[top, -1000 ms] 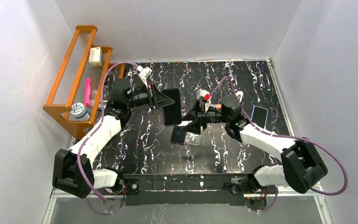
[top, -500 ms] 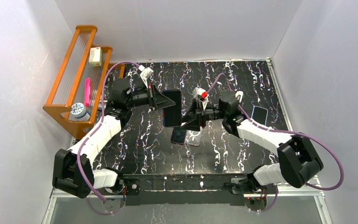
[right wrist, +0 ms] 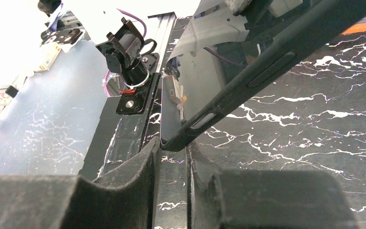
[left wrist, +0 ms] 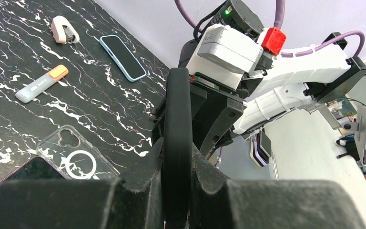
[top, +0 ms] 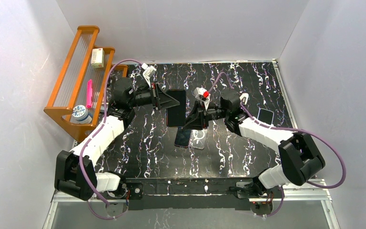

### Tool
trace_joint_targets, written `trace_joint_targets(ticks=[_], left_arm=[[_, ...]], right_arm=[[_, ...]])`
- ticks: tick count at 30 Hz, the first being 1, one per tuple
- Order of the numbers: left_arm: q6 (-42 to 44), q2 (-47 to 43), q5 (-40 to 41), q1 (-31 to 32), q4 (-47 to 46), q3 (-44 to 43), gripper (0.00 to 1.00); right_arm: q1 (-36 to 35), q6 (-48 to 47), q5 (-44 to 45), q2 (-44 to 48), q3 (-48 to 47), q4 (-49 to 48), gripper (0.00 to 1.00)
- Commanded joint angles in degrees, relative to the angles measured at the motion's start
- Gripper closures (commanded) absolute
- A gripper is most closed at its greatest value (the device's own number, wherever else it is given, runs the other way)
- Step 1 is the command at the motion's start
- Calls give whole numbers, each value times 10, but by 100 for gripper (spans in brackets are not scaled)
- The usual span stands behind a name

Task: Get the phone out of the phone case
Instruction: Remove the phone case from the phone.

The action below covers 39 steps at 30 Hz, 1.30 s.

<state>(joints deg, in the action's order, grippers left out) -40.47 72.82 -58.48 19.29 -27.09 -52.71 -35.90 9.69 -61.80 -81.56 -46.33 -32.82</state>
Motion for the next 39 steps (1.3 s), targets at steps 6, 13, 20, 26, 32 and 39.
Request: trace_joint_targets(ticks=[6, 13, 20, 26, 32, 39], left_arm=[[-61, 15, -16, 5, -37, -34, 100], [-93, 29, -21, 6, -42, -38, 100], [-127, 41, -19, 6, -49, -44, 100], [-142, 49, -18, 8, -54, -41, 100], [-144, 41, -17, 9, -59, -31, 100], [-159, 31, -9, 12, -79, -8, 100]], right_arm=[[-2, -106, 5, -25, -59, 58, 98], [-2, -203, 20, -41, -107, 148, 99], [-3, -255, 58, -38, -118, 174, 99], [-4, -256, 85, -34, -116, 158, 99], [12, -117, 86, -23, -70, 9, 99], [23, 106, 137, -24, 1, -207, 89]])
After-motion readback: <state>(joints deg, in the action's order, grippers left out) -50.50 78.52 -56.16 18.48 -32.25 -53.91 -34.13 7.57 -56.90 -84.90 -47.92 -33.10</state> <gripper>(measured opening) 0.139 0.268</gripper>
